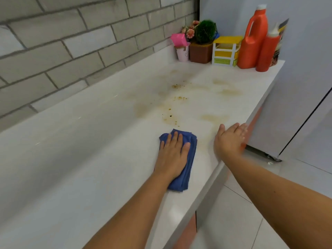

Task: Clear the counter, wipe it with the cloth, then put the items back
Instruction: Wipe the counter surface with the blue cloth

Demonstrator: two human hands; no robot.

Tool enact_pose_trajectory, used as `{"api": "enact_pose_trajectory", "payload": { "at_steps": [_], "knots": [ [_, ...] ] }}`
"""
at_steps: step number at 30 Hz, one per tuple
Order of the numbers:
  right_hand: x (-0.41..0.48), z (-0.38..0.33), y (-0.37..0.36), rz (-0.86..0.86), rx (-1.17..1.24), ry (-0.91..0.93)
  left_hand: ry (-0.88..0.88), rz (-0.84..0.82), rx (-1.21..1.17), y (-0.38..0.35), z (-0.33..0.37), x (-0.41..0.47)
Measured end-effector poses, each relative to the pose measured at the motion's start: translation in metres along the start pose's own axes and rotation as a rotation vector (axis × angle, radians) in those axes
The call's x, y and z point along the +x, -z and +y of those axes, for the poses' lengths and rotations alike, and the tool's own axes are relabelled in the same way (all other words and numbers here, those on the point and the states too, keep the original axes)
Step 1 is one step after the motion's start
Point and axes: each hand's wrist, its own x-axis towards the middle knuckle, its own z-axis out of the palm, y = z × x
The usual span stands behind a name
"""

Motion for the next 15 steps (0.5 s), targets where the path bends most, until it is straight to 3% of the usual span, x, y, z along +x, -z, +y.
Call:
{"api": "enact_pose_trajectory", "payload": {
  "at_steps": [2,4,6,8,11,15],
  "knots": [
    [-0.011,-0.009,0.002,0.019,-0.234,0.09,0.066,0.076,-0.466,0.012,-0.001,-0.014],
    [-0.032,-0.029,-0.007,0.023,-0.389,0.303,0.111,0.33,-0.654,0.028,-0.012,-0.023],
    [-0.064,-0.049,-0.031,-0.119,-0.447,0.496,0.162,0.547,-0.549,0.043,-0.033,-0.026],
    [-0.098,-0.062,-0.06,-0.308,-0.528,0.571,0.224,0.63,-0.451,0.051,-0.053,-0.029],
    [-0.122,-0.057,-0.072,-0.43,-0.628,0.683,0.268,0.649,-0.378,0.049,-0.073,-0.031],
    [-0.125,-0.021,-0.035,-0.587,-0.601,1.024,0.278,0.636,-0.404,0.042,-0.082,-0.029]
  ]
}}
